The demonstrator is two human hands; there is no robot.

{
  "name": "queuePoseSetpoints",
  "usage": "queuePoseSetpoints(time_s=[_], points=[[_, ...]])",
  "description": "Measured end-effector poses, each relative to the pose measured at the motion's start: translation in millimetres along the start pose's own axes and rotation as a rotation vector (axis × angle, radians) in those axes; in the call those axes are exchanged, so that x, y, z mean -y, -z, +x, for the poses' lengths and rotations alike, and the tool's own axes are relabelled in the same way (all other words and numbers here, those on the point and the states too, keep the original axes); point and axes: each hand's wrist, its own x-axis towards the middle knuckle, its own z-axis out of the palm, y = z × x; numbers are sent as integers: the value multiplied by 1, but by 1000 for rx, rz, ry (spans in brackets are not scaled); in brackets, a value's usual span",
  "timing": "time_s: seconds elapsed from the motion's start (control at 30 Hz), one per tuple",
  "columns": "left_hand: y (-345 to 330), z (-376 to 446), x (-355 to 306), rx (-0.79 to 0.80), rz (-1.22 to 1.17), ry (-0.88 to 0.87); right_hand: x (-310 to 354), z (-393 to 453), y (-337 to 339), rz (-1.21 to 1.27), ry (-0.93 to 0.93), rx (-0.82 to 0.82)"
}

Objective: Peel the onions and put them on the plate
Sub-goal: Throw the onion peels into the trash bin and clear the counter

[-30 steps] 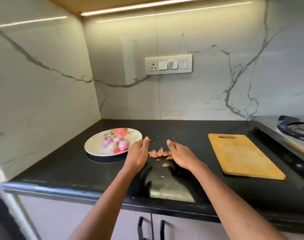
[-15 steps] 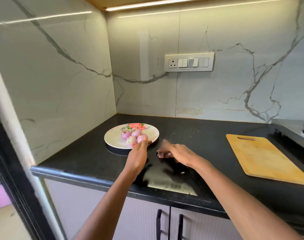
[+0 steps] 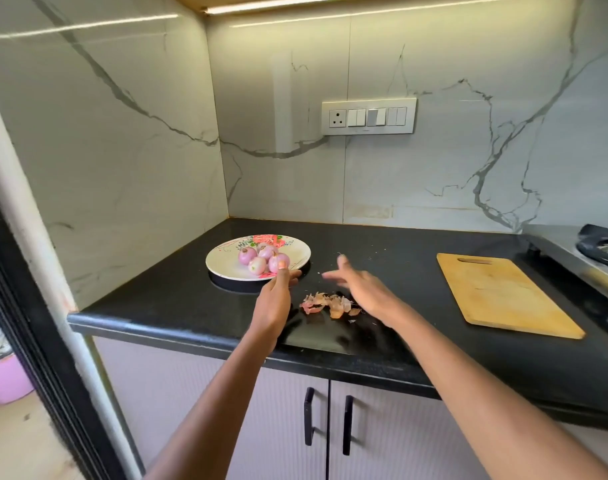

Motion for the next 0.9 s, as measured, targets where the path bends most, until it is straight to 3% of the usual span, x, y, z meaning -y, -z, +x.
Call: queuePoseSetpoints(time_s=[0.13,0.23,0.33,0.4,0.53,0.73,0.9], points=[[-2,1,5,25,-4,-5,-20,-5,41,-71,-126,-227],[-12,9,2,61,-10,-12,-23,-6,36,-181,-152,-143],[-25,27,-5,136,48,-48,-18,5,18,-39,-72,-6],[-34,46,-11,172,124,-69,-16,22,25,70,-55,-37],[-45,84,-15,241,231,-92,-32,66,64,-78,-111,-218],[-50,130,10,299,235,-41,-65,128,95,-184,-263,-185],[-45,144,15,281,117,-9,-59,153,72,-211,-176,-78]])
